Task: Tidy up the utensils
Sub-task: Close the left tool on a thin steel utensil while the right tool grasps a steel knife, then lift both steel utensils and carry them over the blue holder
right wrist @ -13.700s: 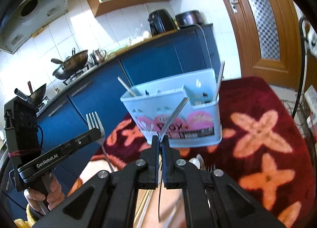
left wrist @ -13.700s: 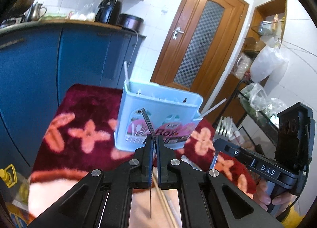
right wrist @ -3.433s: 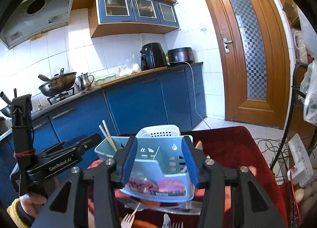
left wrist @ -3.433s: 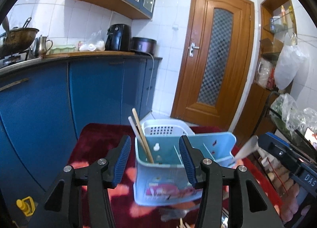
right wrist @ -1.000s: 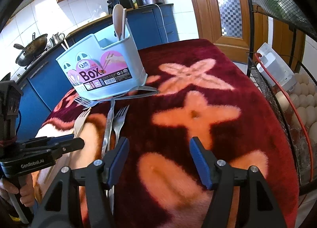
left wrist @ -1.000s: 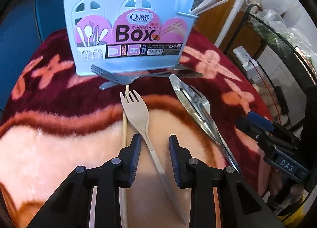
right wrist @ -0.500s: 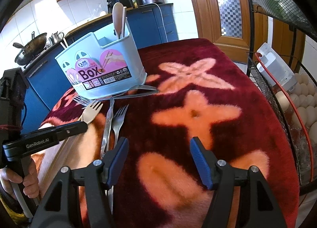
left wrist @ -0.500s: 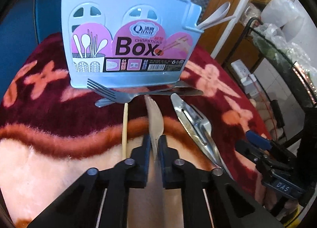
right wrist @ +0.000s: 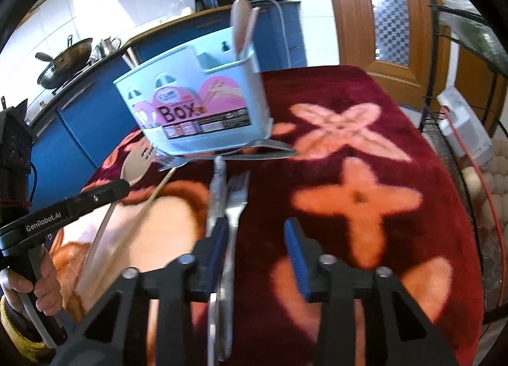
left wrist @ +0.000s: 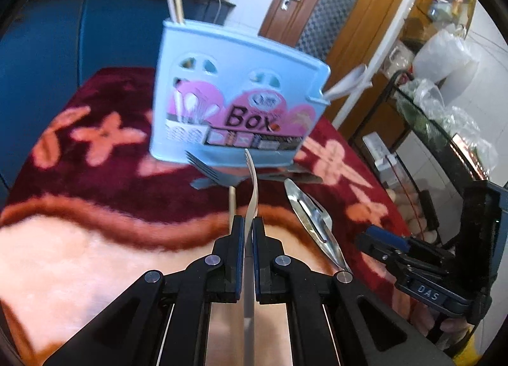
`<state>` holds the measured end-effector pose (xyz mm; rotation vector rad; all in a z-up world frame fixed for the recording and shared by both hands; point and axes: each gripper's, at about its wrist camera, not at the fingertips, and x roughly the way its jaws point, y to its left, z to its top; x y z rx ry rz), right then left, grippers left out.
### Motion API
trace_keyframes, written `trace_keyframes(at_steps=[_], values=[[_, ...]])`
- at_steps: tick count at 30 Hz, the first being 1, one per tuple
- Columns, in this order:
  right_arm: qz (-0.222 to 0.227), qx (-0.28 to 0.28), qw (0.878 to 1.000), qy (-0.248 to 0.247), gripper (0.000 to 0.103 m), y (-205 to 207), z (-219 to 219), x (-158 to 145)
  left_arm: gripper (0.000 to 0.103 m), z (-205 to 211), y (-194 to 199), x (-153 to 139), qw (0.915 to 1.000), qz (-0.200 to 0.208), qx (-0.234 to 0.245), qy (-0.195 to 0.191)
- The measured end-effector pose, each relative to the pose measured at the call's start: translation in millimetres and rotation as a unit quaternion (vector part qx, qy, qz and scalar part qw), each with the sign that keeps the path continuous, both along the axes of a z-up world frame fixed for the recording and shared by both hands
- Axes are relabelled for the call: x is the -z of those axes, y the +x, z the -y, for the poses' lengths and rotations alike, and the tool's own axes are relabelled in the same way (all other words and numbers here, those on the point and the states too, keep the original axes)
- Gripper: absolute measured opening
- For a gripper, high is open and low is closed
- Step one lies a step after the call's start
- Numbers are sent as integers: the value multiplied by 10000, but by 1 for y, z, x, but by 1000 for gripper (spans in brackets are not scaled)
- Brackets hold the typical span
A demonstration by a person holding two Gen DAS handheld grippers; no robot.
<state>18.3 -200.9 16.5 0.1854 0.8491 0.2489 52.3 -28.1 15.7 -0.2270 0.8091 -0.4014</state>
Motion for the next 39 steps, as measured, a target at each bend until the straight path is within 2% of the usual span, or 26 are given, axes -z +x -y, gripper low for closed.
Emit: trace_keyframes(at_steps=[9, 16, 26, 29, 31, 35, 39], values=[[-316, -434, 9985, -67, 19, 15, -29, 6, 5, -24, -4, -1, 9996, 70, -204, -189], [-568, -613, 9964, -157, 15, 25, -38, 9, 5, -33, -6, 1, 9991, 86, -230, -344], [-924, -1036, 9885, -607, 19, 52, -60, 13, 5, -40, -9, -2, 9985, 172, -238, -462], [-927, -1134, 9872, -629, 19, 56, -62, 15, 5, -41, -10, -5, 9983, 210, -243, -477], [-920, -1127, 9875, -612, 12, 56, -61, 15, 5, -41, -11, -6, 9982, 225, -247, -491], [-797, -1021, 9908, -387, 10, 49, -53, 11, 5, -41, -13, -9, 9980, 262, -255, -511], [-455, -830, 9955, -88, 9, 33, -42, -2, 5, -42, -14, -14, 9978, 327, -256, -511]])
